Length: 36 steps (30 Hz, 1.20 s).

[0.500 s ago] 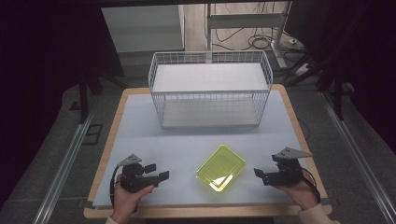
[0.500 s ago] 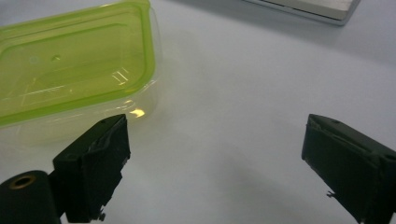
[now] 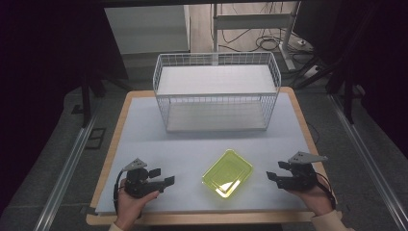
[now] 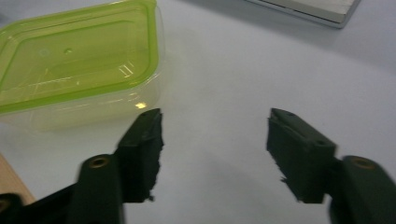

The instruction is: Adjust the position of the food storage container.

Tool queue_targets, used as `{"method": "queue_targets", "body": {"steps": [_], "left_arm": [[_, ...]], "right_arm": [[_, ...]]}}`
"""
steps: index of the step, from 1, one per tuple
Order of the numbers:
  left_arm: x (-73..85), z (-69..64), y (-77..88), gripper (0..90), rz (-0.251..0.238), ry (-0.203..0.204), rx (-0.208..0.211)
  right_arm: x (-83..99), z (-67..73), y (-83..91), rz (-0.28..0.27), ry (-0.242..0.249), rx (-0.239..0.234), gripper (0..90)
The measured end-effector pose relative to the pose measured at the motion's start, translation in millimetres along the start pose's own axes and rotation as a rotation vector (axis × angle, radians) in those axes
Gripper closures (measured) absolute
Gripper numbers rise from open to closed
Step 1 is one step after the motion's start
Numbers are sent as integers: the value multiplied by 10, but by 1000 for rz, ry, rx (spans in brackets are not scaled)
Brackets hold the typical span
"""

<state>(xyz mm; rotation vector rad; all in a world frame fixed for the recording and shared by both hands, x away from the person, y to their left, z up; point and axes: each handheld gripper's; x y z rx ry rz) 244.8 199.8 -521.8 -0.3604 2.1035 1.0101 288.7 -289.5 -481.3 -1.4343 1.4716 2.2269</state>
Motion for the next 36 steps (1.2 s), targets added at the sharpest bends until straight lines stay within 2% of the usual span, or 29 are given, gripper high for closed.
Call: {"method": "queue_targets", "body": {"steps": [1,3,5,8,15,19,28,36], "left_arm": [[1,-1,-1,222,0,-2,1],[0,-4,0,222,-2,-1,4],[0,-7,2,222,-2,-1,5],[0,-9,1,222,-1,-3,8],[0,-20,-6,222,0,-4,10],[1,-19,-8,221,0,-3,11],[2,-24,-15,221,4,-8,11],[3,-35,-23,220,7,-11,13]], "right_arm": [[-4,4,7,1,5,-2,469],[-27,21,26,14,22,-25,639],[-60,62,57,12,48,-35,752],[-107,147,95,26,109,-59,866],[-155,316,100,58,174,-127,895],[-169,406,86,67,195,-165,895],[-184,527,59,82,223,-218,895],[-174,690,-35,120,268,-266,896]]}}
Point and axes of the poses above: each handheld gripper's, and its own axes: y roughly backward along the jaws, x roughly out of its underside, z roughly to its left, and after that the axes turned 2 degrees about -y, right-handed
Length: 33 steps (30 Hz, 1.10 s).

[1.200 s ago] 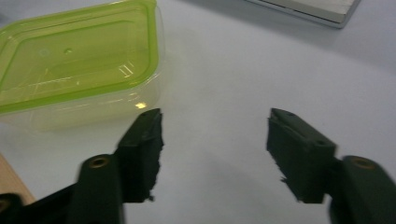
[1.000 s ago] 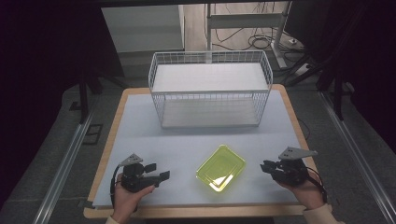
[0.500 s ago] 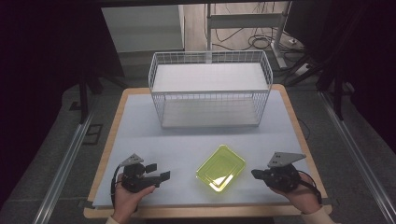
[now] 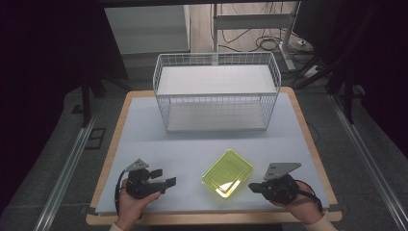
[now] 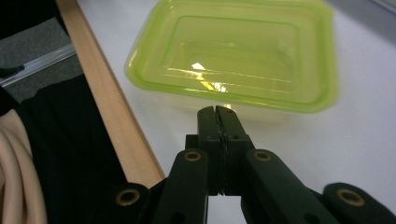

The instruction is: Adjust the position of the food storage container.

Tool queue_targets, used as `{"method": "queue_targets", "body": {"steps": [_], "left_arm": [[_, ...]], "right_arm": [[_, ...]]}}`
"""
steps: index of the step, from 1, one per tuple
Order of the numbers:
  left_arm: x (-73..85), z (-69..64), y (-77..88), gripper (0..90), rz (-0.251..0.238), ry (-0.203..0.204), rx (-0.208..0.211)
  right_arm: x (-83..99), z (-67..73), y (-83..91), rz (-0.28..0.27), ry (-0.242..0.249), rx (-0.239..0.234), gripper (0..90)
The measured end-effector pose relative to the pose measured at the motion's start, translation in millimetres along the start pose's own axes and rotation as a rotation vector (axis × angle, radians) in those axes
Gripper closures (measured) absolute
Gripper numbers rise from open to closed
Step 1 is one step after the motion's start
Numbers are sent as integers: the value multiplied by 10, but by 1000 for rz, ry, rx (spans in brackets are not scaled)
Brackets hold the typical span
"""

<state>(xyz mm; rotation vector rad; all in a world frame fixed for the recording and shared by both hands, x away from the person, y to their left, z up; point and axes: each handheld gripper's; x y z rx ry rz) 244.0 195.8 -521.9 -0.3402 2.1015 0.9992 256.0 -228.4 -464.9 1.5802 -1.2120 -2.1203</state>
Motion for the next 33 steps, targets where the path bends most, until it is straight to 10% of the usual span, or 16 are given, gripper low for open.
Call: {"method": "queue_targets", "body": {"steps": [14,33], "left_arm": [[1,-5,-1,220,3,-4,4],[2,-2,2,219,2,-4,7]], "right_arm": [[-39,199,-341,94,58,-82,897],[-34,279,-586,134,89,-72,896]]}}
Point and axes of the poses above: each handheld gripper's, and its own axes: y roughly backward along the jaws, x roughly out of its underside, z roughly to its left, and after that the axes turned 2 degrees about -y, right-handed
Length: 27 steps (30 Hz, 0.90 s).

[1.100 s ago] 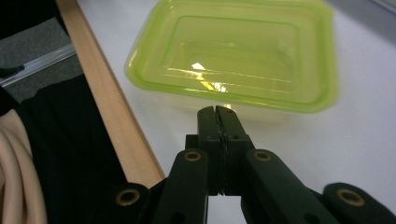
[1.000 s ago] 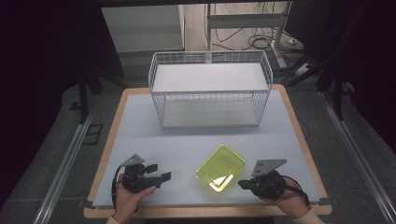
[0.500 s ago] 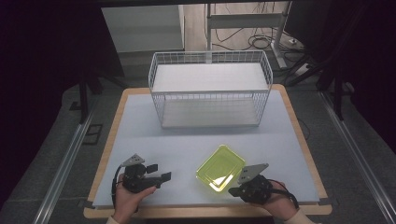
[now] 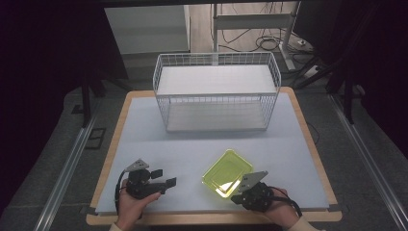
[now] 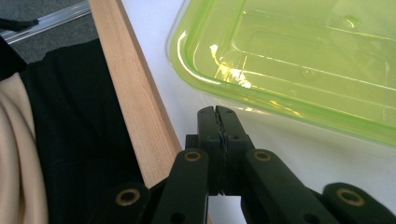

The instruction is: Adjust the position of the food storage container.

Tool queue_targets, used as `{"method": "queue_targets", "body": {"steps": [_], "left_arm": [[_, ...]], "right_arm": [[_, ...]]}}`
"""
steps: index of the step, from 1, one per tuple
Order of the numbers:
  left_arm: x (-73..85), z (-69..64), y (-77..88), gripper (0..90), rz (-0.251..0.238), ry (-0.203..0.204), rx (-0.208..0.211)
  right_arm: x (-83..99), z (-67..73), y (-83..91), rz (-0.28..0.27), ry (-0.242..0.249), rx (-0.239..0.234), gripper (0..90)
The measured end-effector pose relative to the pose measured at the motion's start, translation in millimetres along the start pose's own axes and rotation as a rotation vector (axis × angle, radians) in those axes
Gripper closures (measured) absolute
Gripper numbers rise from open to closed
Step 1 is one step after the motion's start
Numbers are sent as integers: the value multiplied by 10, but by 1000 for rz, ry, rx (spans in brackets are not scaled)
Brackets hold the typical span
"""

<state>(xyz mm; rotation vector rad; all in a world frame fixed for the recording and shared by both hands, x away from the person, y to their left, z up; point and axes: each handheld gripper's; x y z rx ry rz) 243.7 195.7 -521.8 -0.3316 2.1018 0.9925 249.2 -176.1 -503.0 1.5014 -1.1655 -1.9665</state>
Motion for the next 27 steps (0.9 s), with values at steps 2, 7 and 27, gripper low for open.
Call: {"method": "queue_targets", "body": {"steps": [2,7,27], "left_arm": [[0,0,2,219,-1,1,1],[-2,3,-1,219,0,2,0],[-1,6,1,219,0,2,2]], "right_arm": [[-2,0,-18,-2,-3,6,897],[-16,-7,-41,-5,1,13,897],[-172,65,-219,-41,-1,50,897]]}}
Point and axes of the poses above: each handheld gripper's, and its own axes: y roughly backward along the jaws, x roughly out of its underside, z roughly to its left, and after that the axes turned 2 degrees about -y, right-handed
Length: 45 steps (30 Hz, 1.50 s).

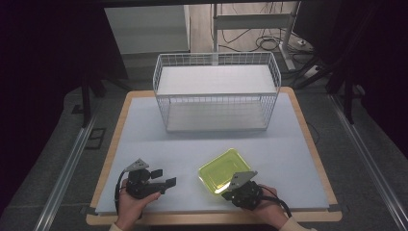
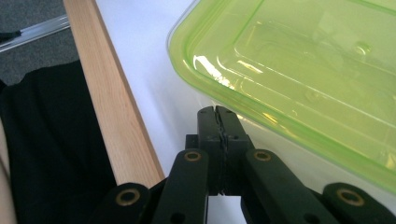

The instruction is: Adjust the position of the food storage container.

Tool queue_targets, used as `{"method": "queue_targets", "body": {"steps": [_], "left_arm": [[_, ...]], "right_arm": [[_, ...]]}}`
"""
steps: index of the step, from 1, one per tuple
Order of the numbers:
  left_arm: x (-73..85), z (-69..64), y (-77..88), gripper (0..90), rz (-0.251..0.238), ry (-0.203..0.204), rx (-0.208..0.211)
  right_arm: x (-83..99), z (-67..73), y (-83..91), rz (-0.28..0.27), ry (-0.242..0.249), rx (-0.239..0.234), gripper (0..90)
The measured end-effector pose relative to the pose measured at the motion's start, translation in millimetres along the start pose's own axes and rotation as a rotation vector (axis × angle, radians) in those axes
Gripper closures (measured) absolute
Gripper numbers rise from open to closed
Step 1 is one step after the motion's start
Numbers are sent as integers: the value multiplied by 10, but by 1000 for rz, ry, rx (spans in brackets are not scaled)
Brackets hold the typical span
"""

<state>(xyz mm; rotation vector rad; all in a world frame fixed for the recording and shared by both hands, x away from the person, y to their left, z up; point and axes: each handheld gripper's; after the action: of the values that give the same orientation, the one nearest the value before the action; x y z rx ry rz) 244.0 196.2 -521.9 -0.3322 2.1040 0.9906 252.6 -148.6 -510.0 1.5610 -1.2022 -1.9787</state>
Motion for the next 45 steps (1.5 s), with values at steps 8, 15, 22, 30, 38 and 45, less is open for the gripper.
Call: {"method": "queue_targets", "body": {"steps": [8,15,22,30,38,45], "left_arm": [[0,2,0,219,1,0,0],[1,9,10,219,-1,0,2],[0,14,13,219,-1,-2,3],[0,11,12,219,-1,-2,4],[0,9,19,219,-5,-2,5],[-1,0,22,218,-8,0,4]], "right_arm": [[-112,49,-173,-22,-15,28,897],[-220,71,-306,-43,-42,49,897],[-291,79,-432,-54,-61,71,897],[-372,109,-538,-70,-76,99,897],[-357,145,-477,-84,-90,69,897],[-296,183,-47,-173,-111,20,896]]}}
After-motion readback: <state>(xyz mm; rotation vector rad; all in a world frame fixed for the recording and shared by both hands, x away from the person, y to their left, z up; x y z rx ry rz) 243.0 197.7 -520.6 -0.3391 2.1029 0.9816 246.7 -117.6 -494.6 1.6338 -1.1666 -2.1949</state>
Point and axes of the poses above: each handheld gripper's, and its own axes: y roughly backward along the jaws, x roughly out of its underside, z roughly to its left, and after that the axes turned 2 degrees about -y, right-handed
